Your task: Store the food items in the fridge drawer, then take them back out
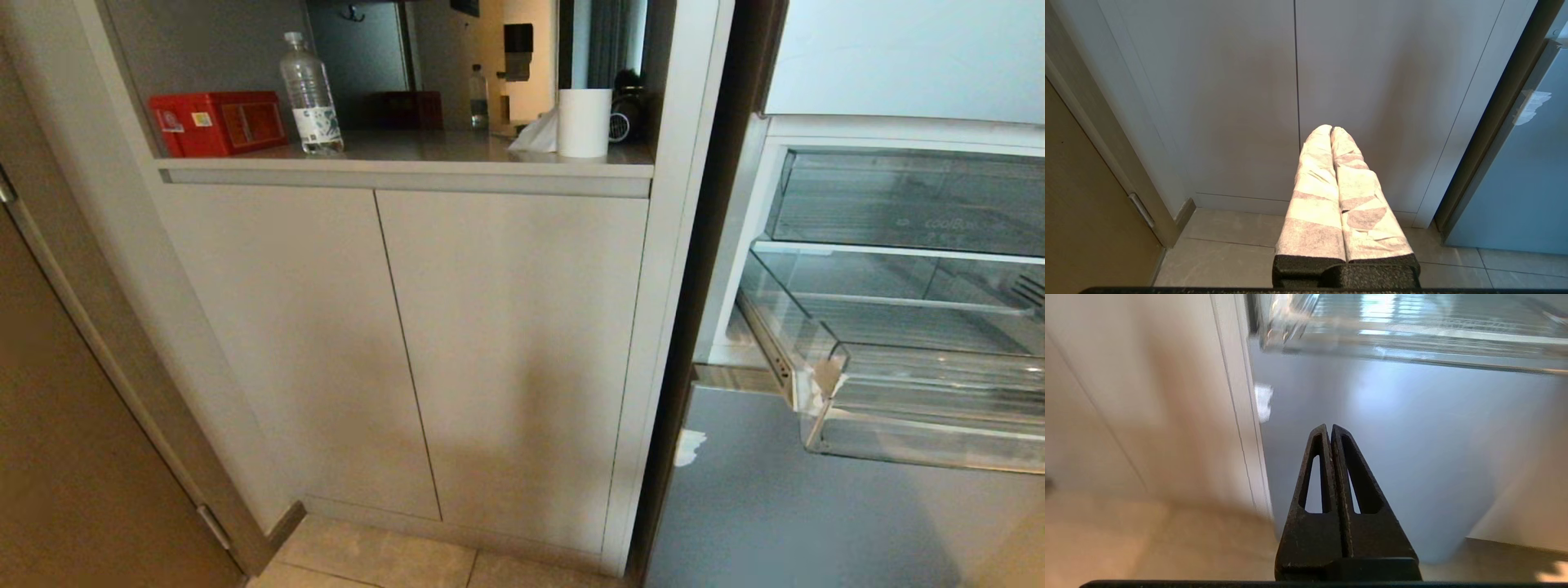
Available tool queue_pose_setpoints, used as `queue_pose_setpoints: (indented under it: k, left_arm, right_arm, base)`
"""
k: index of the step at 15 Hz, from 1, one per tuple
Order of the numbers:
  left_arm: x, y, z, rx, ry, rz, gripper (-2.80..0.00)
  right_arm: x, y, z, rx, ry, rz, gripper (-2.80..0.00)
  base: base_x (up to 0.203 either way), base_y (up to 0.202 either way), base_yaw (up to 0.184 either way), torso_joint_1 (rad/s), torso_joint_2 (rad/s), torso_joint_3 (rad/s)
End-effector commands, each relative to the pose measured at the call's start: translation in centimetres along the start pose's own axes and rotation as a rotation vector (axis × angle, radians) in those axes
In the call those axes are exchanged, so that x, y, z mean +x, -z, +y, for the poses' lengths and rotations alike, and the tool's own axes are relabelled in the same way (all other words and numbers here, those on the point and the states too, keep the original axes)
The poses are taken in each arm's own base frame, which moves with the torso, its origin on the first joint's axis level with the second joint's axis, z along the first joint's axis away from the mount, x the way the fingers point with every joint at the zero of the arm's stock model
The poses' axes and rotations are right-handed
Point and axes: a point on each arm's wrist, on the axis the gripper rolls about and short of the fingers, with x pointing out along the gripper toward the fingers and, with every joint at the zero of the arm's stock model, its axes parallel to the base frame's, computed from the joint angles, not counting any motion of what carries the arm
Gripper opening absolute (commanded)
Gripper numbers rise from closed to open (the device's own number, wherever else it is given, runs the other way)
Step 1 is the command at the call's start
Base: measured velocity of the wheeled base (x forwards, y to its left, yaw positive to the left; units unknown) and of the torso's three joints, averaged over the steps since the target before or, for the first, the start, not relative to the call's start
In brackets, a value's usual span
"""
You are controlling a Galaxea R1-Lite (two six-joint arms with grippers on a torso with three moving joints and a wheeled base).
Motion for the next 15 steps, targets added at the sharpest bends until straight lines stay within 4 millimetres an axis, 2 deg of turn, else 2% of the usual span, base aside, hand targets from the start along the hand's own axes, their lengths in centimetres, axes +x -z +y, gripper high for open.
queue_pose_setpoints:
  k: [1,8,15]
  left_arm:
    - [0.01,0.04,0.0,0.0,0.0,0.001,-2.8]
    - [0.01,0.04,0.0,0.0,-0.001,0.001,-2.8]
    - [0.01,0.04,0.0,0.0,0.0,0.001,-2.8]
  right_arm:
    - [-0.19,0.13,-0.01,0.004,0.0,-0.023,-2.8]
    - [-0.19,0.13,-0.01,0.006,0.002,-0.023,-2.8]
    - [-0.19,0.13,-0.01,-0.003,0.0,-0.023,-2.8]
  base:
    - [0.0,0.0,0.0,0.0,0.0,0.0]
    - [-0.001,0.002,-0.02,0.001,0.0,0.001]
    - [-0.002,0.006,-0.173,0.002,0.0,0.004]
